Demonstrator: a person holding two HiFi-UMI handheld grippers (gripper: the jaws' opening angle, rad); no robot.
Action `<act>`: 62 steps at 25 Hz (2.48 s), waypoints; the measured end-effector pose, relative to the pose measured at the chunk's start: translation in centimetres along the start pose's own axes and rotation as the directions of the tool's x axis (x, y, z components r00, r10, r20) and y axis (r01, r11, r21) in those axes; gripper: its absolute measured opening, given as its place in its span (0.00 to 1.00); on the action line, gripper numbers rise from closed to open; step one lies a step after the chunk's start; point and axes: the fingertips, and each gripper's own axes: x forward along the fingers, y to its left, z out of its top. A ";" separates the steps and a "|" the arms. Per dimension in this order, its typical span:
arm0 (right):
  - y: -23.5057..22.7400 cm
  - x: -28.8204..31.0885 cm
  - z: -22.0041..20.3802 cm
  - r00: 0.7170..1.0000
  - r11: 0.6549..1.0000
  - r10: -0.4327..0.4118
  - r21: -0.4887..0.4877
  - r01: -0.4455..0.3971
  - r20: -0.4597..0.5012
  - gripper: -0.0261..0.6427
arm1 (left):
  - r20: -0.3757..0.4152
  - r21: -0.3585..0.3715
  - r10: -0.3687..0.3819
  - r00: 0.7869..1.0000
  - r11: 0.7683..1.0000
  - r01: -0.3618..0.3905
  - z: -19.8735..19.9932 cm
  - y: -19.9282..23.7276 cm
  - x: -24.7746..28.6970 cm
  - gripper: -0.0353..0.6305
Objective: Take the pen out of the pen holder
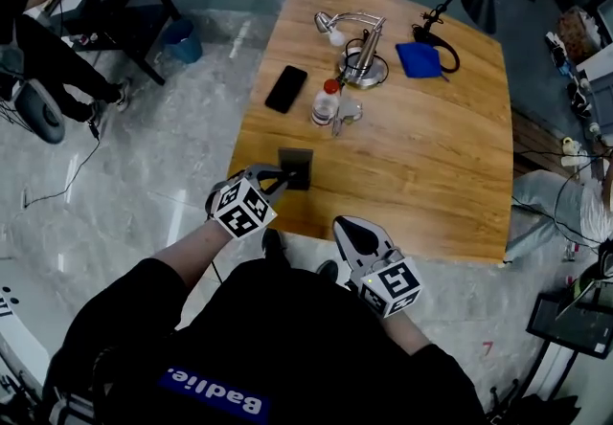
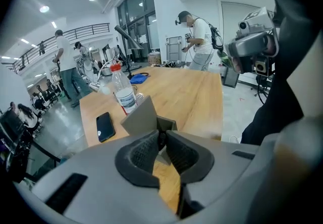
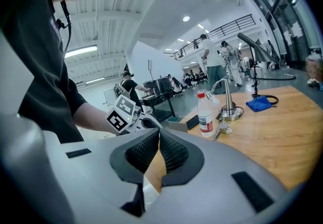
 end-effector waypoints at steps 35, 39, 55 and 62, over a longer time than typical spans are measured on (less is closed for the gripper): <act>6.0 -4.4 2.3 0.964 0.926 0.265 -0.282 -0.249 0.020 0.05 | 0.367 -0.374 0.174 0.914 0.927 -0.026 10.0 -12.3 -14.3 0.13; 7.2 -4.8 3.9 0.958 0.920 0.284 -0.295 -0.258 0.049 0.05 | 0.429 -0.401 0.182 0.885 0.916 0.006 11.6 -12.3 -15.9 0.13; 8.0 -4.3 2.3 0.954 0.917 0.301 -0.278 -0.285 0.014 0.05 | 0.464 -0.405 0.158 0.872 0.913 0.050 11.5 -13.2 -15.4 0.13; 7.7 -4.3 2.1 0.959 0.927 0.283 -0.257 -0.272 0.004 0.05 | 0.461 -0.411 0.158 0.873 0.910 0.053 11.1 -13.1 -15.3 0.13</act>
